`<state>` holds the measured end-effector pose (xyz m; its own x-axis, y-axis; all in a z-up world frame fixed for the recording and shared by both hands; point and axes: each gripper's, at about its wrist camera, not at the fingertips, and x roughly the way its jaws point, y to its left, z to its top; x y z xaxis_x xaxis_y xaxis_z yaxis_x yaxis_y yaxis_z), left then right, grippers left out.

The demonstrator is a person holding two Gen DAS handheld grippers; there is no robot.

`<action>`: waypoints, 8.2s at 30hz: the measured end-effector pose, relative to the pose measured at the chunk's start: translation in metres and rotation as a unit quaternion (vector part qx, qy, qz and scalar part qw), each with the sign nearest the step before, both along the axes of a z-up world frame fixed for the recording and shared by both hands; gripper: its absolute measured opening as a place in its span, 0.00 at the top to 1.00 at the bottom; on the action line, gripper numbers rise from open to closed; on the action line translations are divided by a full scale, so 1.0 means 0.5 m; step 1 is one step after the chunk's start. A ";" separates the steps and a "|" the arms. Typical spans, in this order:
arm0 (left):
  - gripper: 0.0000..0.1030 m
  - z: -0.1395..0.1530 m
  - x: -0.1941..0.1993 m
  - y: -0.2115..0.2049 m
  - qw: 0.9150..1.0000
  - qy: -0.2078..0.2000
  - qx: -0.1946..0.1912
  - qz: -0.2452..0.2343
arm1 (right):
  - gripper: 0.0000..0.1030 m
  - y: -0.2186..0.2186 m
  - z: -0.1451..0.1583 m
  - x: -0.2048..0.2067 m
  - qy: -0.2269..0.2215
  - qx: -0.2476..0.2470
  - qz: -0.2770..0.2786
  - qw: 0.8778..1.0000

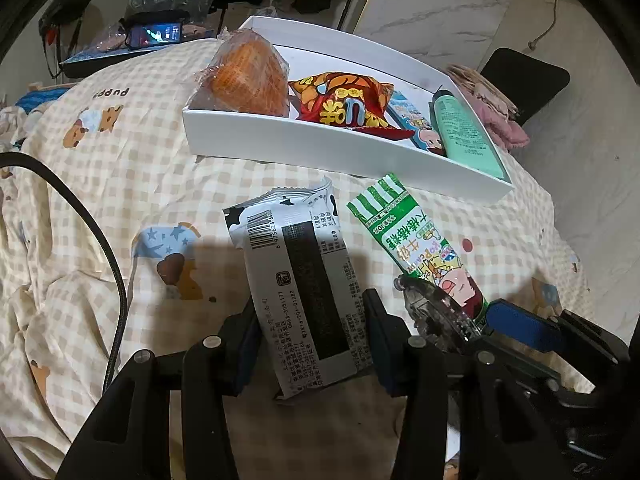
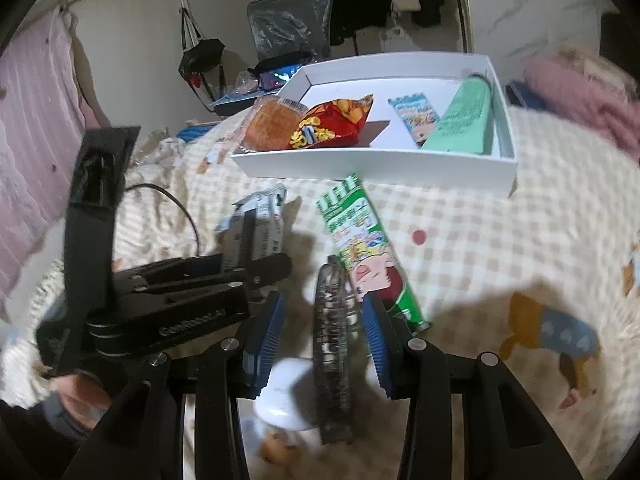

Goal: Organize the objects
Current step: 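Grasp the dark claw hair clip with the right gripper while left holds the packet, then carry the white-grey packet and claw clip toward the white box with both grippers, then lower the white-grey packet and claw clip into the white box, then open both grippers and withdraw them from the box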

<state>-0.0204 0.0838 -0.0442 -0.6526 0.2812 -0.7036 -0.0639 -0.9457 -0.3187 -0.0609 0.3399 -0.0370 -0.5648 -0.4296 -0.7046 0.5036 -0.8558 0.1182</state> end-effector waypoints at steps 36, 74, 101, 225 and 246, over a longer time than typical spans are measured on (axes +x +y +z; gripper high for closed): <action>0.50 -0.004 0.000 0.002 1.000 -0.003 -0.004 -0.001 | 0.80 0.096 0.043 -0.021 0.059 0.036 -0.093 0.993; 0.52 -0.016 0.006 0.010 0.999 -0.022 -0.036 -0.004 | 0.77 0.087 0.034 -0.033 0.052 0.083 -0.124 0.987; 0.52 0.008 0.010 -0.008 1.000 0.010 0.015 0.001 | 0.69 0.084 0.038 -0.025 0.031 -0.007 -0.065 0.997; 0.51 0.130 -0.354 0.112 0.967 0.010 -0.254 -0.026 | 0.39 0.271 0.066 -0.169 -0.017 -0.379 -0.152 0.913; 0.21 0.182 -0.100 0.159 0.961 0.043 -0.265 -0.070 | 0.24 0.227 0.060 -0.169 -0.036 -0.395 -0.061 0.916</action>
<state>-0.0706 0.1634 0.0468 -0.6962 -0.0124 -0.7178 -0.2062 -0.9543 0.2165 -0.1452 0.4535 -0.0071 -0.6067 -0.7588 -0.2370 0.3775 -0.5374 0.7541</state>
